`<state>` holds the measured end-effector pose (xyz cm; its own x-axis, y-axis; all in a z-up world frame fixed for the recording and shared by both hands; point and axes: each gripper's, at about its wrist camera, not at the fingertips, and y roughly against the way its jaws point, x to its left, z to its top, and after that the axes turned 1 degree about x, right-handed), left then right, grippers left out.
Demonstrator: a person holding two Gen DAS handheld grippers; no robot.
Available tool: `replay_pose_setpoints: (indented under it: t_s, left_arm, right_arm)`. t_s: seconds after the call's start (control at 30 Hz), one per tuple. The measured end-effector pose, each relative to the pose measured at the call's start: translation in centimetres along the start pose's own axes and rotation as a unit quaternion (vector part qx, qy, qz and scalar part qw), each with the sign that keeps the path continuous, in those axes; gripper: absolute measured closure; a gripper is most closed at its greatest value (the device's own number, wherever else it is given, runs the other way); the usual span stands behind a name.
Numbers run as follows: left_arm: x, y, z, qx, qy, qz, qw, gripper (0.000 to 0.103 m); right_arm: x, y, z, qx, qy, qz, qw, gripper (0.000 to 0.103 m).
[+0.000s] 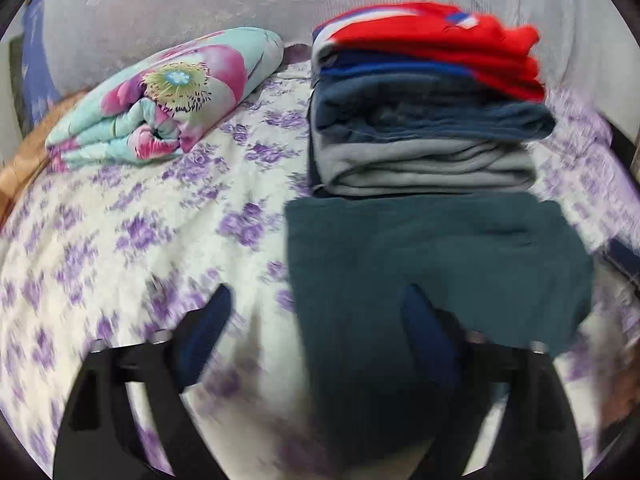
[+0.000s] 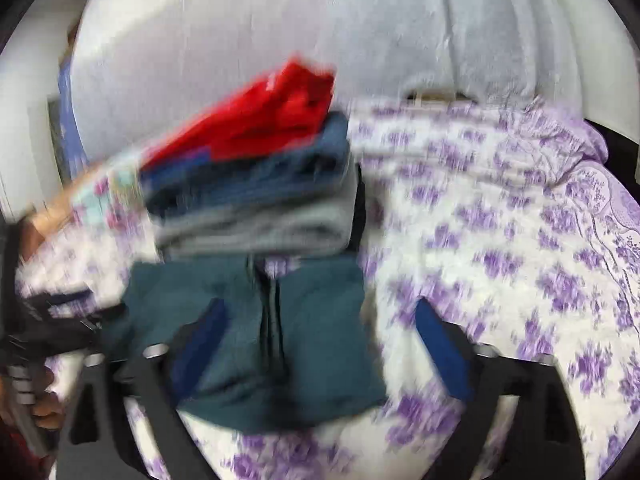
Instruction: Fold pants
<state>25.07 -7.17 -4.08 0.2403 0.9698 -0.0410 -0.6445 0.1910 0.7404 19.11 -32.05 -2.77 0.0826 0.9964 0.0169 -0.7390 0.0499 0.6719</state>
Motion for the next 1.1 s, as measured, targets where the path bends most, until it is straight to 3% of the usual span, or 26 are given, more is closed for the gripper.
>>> replay_pose_setpoints:
  t_s: [0.07,0.13,0.23,0.27,0.37,0.5,0.63,1.1]
  left_arm:
    - [-2.0,-1.5,-1.1,0.03,-0.026,0.028,0.9988,0.004]
    - [-2.8,-2.7,-1.8,0.046,-0.036,0.047,0.9972,0.004]
    - [-2.7,0.7,-1.9,-0.007,-0.01,0.062,0.998,0.004]
    - [-2.8,2.0,-2.3,-0.025,-0.004,0.061,0.9978,0.005]
    - [-4.6,5.3,-3.9,-0.071,-0.01,0.056,0.9958,0.005]
    - [-6.0,7.1,-5.7,-0.105,-0.035,0.091,0.9897,0.004]
    - [-5.6,6.9,-6.5,-0.078,-0.04,0.05,0.9949,0.005]
    - [-6.4,7.1,-7.3,-0.065,-0.058,0.019,0.996,0.004]
  right_arm:
    - [0.9,-2.8,-1.2,0.071,0.024,-0.016,0.997,0.004]
    - [0.2,-0.9,-0.9,0.038,-0.001,-0.022,0.999,0.004]
    - [-0.4,4.7,-1.9,-0.054,-0.058,0.01,0.997,0.003]
    - [-0.2,5.7,-2.5,-0.065,-0.07,0.024,0.995,0.003]
    - [1.4,6.8,-4.3,-0.067,-0.058,0.021,0.996,0.003]
    - [3.1,8.1,-5.8,-0.073,-0.027,-0.014,0.997,0.003]
    - [2.8,8.1,-6.4,-0.077,-0.022,-0.02,0.997,0.003]
    - [2.7,8.8,-6.3,-0.099,-0.021,-0.024,0.995,0.003]
